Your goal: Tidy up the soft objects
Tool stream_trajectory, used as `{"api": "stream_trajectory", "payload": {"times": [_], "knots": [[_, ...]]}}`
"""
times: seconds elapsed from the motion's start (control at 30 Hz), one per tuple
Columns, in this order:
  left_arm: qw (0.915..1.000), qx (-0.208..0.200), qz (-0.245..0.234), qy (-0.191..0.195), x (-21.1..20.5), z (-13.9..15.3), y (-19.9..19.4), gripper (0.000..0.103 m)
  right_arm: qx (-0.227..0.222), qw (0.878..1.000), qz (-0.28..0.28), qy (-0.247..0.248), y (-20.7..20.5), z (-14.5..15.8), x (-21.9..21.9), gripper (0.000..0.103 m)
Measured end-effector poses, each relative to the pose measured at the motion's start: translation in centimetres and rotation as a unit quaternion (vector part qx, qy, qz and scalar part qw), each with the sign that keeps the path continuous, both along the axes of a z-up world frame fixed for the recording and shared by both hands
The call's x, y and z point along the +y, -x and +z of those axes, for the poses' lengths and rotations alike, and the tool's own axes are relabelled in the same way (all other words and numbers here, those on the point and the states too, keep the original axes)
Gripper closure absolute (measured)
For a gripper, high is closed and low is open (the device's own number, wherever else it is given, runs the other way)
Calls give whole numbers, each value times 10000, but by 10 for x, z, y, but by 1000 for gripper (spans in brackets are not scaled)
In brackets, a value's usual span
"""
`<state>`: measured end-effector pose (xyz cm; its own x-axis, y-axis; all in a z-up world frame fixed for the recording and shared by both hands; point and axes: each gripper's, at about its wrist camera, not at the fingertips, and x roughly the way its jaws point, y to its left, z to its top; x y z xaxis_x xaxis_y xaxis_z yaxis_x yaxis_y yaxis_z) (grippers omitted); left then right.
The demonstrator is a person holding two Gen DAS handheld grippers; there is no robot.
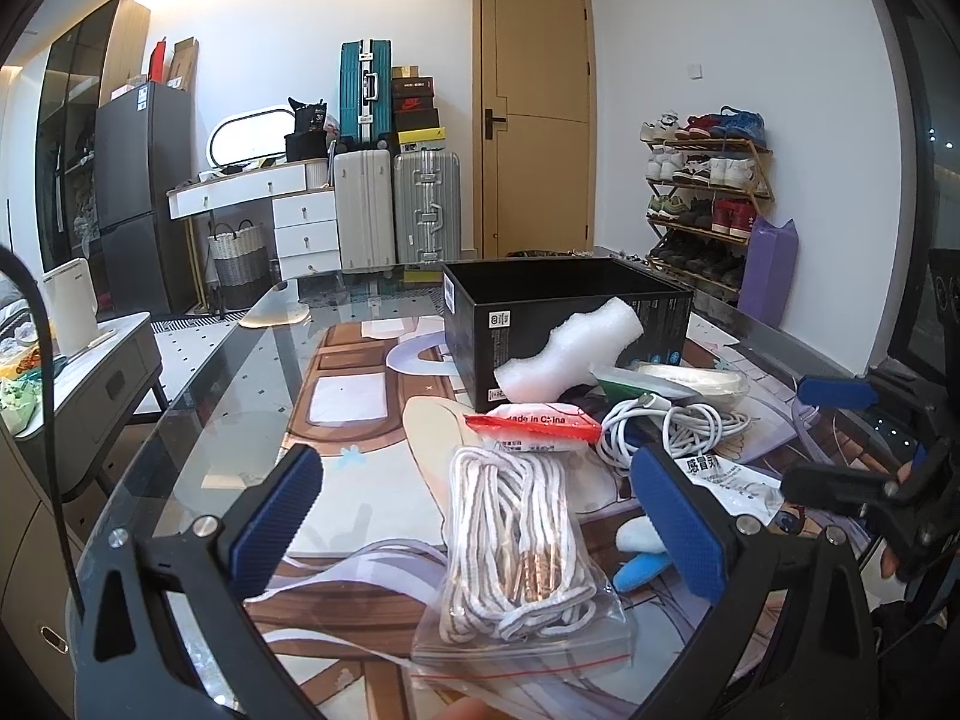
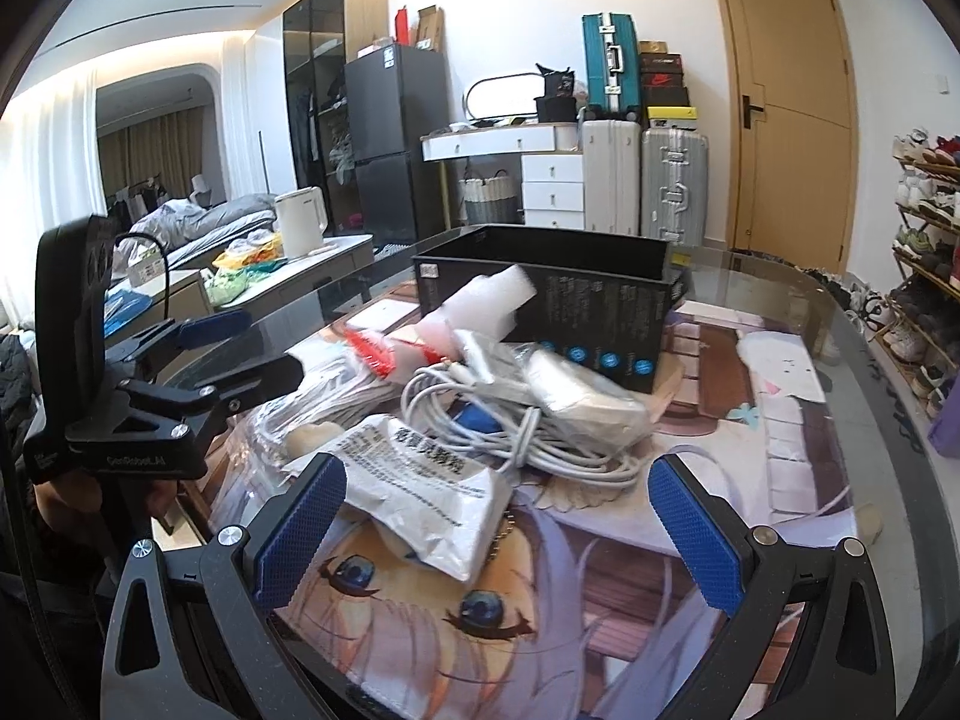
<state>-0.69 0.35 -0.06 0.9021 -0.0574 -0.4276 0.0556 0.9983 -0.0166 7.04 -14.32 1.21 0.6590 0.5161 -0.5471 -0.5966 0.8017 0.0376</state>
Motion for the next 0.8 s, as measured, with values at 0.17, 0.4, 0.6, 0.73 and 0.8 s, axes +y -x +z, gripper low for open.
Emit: {"api": "stream_trajectory", "payload": {"times": [0.17, 0.4, 0.6, 0.73, 0.8], "knots": [[10000, 16, 6, -25, 2, 1, -1, 0, 61, 10000, 10, 27, -1, 0, 8, 1], [10000, 67, 22, 2, 5, 5, -4, 0, 191, 9998, 59, -85, -4, 3, 14, 1], [9999, 149, 6, 1, 5, 8, -8, 0, 306, 9994, 133, -29, -7, 1, 22, 1], [9998, 179, -13, -36, 5, 10, -12, 0, 448, 9988, 162, -86, -11, 0, 24, 1], [9998, 199, -22, -41, 5, 11, -13, 0, 481, 9987, 145, -74, -14, -1, 25, 1]]}}
